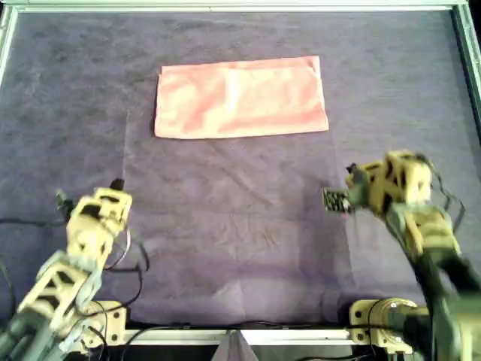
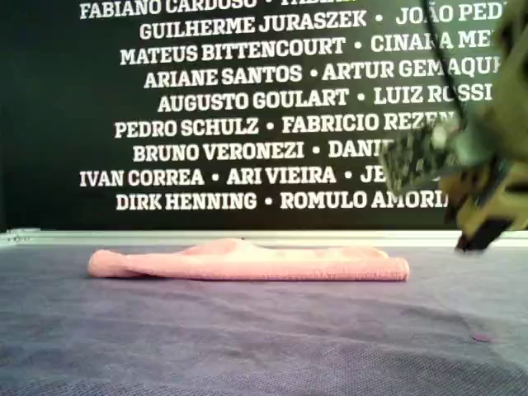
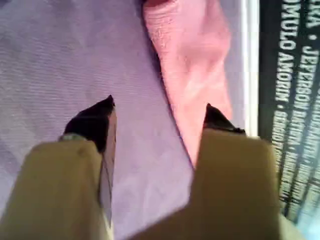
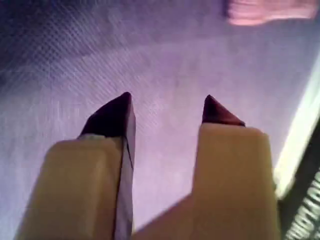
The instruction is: Fold a cloth
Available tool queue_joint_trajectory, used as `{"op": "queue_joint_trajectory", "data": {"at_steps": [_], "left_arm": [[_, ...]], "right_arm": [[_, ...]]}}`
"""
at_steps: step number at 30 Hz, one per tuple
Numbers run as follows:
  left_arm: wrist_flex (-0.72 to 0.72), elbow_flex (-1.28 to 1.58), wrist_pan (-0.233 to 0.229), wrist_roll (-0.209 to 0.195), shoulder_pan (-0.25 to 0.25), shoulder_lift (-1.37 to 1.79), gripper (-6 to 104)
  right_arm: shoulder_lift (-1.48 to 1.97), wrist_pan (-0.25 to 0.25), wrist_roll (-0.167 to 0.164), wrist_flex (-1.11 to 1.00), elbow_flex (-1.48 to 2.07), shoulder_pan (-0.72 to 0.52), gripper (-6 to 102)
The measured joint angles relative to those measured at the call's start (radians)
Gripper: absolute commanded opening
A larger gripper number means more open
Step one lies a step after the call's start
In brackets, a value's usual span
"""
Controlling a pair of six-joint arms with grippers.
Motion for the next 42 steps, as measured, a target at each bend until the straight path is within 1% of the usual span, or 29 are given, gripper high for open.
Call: {"op": "queue_joint_trajectory", "data": {"at_steps": [4, 6, 10, 14, 20, 24, 31, 38, 42], "left_arm": [[-0.176, -0.167, 0.000, 0.000, 0.000, -0.382, 62], [-0.239, -0.261, 0.000, 0.000, 0.000, -0.571, 62], [-0.281, -0.446, -0.003, 0.000, 0.000, -0.876, 62], [-0.293, -0.614, -0.006, 0.000, 0.000, -1.083, 62], [-0.296, -0.827, -0.006, 0.000, 0.000, -1.244, 62], [-0.296, -0.945, -0.008, 0.000, 0.000, -1.327, 62], [-0.298, -1.094, -0.008, 0.000, 0.003, -1.443, 62], [-0.298, -1.192, -0.008, 0.000, 0.046, -1.536, 62], [-0.299, -1.206, -0.008, 0.000, 0.048, -1.552, 62]], "right_arm": [[-0.204, 0.000, 0.000, 0.000, -0.160, 0.008, 56], [-0.273, 0.000, 0.000, 0.000, -0.222, 0.012, 56], [-0.364, 0.000, 0.000, 0.000, -0.337, 0.015, 56], [-0.419, 0.000, 0.000, 0.000, -0.446, 0.015, 56], [-0.518, 0.000, 0.000, 0.000, -0.578, 0.051, 56], [-0.606, 0.000, 0.000, 0.000, -0.655, 0.038, 56], [-0.672, 0.000, 0.000, 0.000, -0.735, 0.057, 56], [-0.709, 0.000, 0.002, -0.002, -0.764, 0.107, 55], [-0.710, 0.000, 0.000, -0.006, -0.764, 0.120, 55]]}}
